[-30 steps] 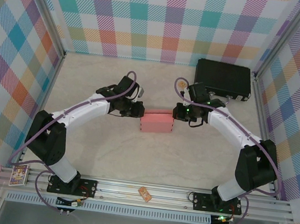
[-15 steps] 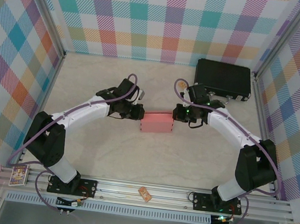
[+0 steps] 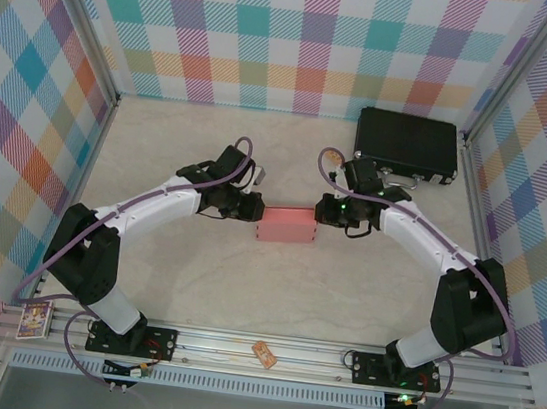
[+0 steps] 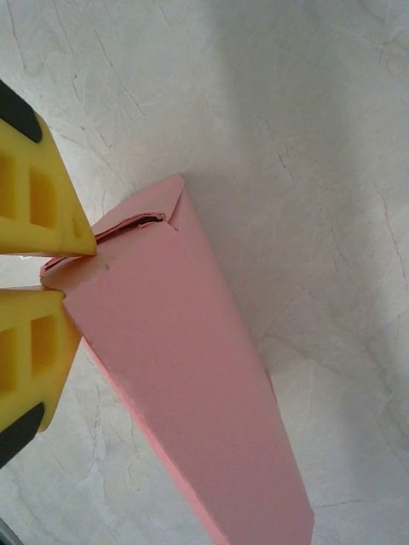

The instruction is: Fold the paper box

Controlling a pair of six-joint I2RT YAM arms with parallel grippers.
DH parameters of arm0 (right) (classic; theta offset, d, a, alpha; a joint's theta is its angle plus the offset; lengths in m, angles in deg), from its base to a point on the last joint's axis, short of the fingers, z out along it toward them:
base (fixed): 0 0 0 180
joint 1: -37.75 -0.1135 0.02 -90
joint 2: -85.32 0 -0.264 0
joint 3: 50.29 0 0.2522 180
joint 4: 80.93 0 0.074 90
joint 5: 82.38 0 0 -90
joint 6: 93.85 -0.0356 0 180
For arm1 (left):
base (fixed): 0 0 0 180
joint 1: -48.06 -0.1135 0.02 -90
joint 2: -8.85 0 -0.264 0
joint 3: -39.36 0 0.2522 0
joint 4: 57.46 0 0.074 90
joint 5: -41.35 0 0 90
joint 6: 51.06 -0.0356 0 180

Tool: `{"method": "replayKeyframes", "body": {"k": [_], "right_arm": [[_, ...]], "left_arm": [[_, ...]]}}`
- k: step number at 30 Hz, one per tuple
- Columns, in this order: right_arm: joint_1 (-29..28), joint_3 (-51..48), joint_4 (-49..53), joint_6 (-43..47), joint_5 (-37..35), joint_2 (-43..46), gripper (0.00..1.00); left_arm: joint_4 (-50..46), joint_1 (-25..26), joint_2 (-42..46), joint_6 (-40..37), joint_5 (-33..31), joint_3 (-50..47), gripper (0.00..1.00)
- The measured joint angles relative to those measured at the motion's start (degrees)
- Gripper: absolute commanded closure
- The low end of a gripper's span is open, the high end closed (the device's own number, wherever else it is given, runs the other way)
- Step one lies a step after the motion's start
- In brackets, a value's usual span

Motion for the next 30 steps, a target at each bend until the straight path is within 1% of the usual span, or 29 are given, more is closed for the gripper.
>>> {"method": "replayKeyframes", "body": {"k": [5,8,14,25,27,30], "right_arm": [[0.0,-0.4,0.5,0.0,-0.4,0.6,0.78],[0.0,-0.4,0.7,0.0,-0.8,1.5,0.78],[0.0,-0.4,0.7,0.0,-1.4,2.8,0.78],[0.0,-0.4,0.9,0.0,-1.9,3.7,0.76],[0.0,-0.4,0.8,0.0,-1.9,4.2,0.76],[0.0,-0.4,0.5,0.0,-1.8,4.7,0.75]], "left_arm": [[-0.2,0.2,0.0,-0.3,0.2,0.0,0.76],[-0.2,0.2,0.0,-0.6,0.2,0.0,0.74],[-0.4,0.2,0.6,-1.0,0.2,0.0,0.73],[-1.4,0.3,3.8,-1.7,0.2,0.1,0.63],[-1.4,0.3,5.0,-2.1,0.4,0.1,0.6],[-1.2,0.3,6.3,-2.4,0.6,0.1,0.52]]}}
